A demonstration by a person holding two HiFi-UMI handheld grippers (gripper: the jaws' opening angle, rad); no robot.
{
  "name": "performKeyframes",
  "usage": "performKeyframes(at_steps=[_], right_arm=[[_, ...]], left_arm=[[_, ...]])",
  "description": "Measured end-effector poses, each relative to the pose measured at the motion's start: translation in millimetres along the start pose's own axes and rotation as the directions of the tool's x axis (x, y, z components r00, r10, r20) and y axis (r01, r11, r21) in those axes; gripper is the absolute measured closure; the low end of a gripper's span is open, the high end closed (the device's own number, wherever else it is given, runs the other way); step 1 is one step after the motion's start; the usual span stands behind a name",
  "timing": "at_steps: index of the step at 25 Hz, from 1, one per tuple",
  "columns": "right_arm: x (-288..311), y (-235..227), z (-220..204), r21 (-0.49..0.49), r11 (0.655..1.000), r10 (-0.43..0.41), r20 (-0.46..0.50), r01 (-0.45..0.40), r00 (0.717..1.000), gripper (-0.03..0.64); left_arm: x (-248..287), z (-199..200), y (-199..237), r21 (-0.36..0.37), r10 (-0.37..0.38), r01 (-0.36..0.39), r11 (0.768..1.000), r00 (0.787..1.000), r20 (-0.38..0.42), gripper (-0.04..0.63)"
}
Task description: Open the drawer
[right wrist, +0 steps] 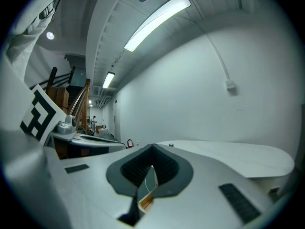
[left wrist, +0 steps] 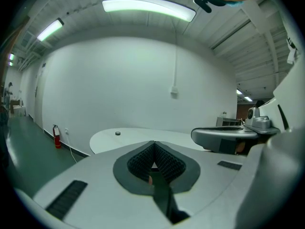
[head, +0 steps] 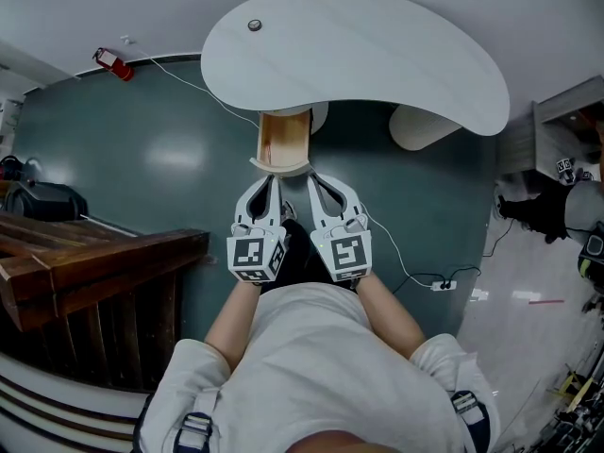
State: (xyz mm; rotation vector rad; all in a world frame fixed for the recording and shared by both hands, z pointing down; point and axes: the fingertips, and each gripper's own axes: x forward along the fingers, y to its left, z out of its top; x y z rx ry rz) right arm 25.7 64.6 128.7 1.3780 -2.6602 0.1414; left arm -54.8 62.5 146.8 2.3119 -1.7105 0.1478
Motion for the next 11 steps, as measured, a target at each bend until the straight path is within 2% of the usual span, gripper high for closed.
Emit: performKeyframes(at_steps=[11], right_arm=[[3.1,-0.6,3.5,-0.013,1.000,0.001,-0.004,-0.001,1.000,0.604]], left_arm=[[1.6,5.7,2.3,0.015,-0.002,0.002,1.000,1.000,0.005,0.589]])
